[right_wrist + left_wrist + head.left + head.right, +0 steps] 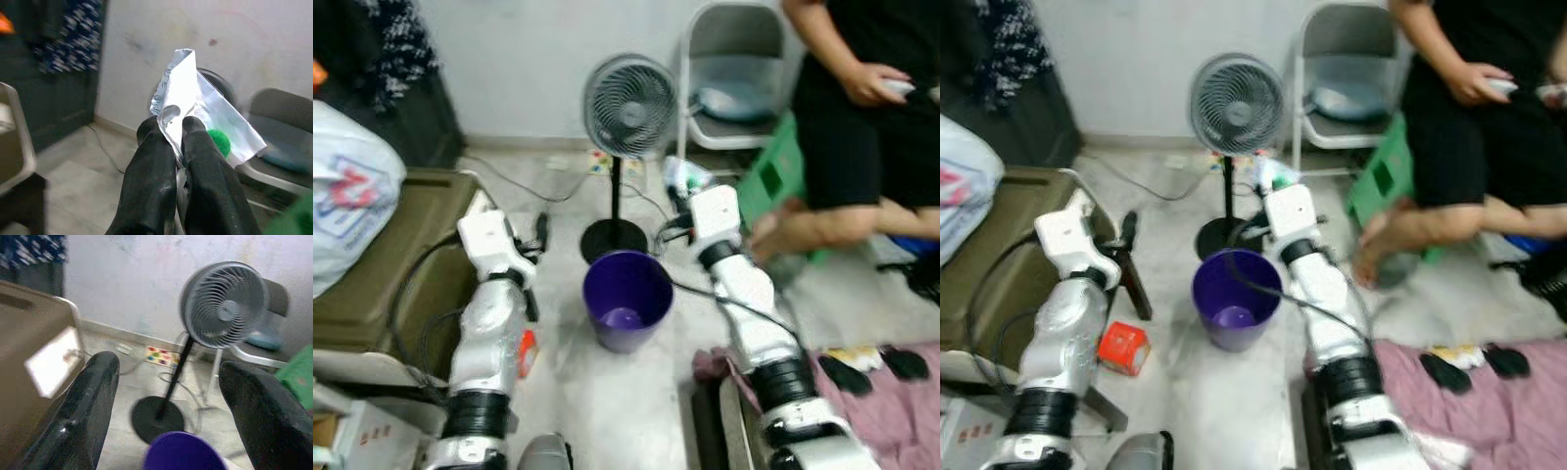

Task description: Clean up the room

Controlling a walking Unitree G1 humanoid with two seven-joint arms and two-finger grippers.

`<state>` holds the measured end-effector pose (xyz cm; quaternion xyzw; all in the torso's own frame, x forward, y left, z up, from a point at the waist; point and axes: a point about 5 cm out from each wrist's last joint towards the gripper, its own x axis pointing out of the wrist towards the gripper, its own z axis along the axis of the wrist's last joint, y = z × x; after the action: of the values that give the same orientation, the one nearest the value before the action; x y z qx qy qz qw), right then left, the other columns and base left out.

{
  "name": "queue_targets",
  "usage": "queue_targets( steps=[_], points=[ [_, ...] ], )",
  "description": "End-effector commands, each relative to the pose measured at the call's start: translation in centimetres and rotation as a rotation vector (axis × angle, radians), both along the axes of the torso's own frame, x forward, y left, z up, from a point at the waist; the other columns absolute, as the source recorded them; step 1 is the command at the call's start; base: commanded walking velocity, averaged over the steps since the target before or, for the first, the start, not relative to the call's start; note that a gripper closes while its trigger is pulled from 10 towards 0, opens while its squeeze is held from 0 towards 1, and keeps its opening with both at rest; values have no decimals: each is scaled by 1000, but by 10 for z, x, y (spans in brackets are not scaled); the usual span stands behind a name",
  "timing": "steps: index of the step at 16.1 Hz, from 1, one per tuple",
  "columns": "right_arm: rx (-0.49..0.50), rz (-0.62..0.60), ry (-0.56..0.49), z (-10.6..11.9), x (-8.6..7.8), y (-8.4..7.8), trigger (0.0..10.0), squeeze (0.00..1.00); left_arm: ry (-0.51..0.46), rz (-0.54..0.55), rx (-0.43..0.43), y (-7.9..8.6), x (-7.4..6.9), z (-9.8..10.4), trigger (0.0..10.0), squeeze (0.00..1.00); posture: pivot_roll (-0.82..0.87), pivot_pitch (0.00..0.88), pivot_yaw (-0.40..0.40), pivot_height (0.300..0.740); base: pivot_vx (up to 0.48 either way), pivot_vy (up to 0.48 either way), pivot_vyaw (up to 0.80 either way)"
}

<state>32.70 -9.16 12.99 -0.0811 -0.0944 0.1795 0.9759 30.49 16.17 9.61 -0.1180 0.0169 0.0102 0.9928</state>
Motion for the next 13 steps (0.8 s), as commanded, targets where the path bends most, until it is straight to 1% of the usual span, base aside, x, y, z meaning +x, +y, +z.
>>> queue_targets(
  steps=[1,8,13],
  points=[
    [-3,-26,-5,1,1,-8,10000,0,-16,-30,-5,-9,2,4,10000,0,14,0,-25,740,270,0,0],
    [-2,-26,-2,2,3,-9,10000,0,-24,-50,-16,-13,4,5,10000,0,7,0,-26,740,310,0,0],
    [0,-32,-4,3,5,-10,10000,0,-24,-42,-18,-13,5,6,10000,0,7,0,-27,740,331,0,0]
  ],
)
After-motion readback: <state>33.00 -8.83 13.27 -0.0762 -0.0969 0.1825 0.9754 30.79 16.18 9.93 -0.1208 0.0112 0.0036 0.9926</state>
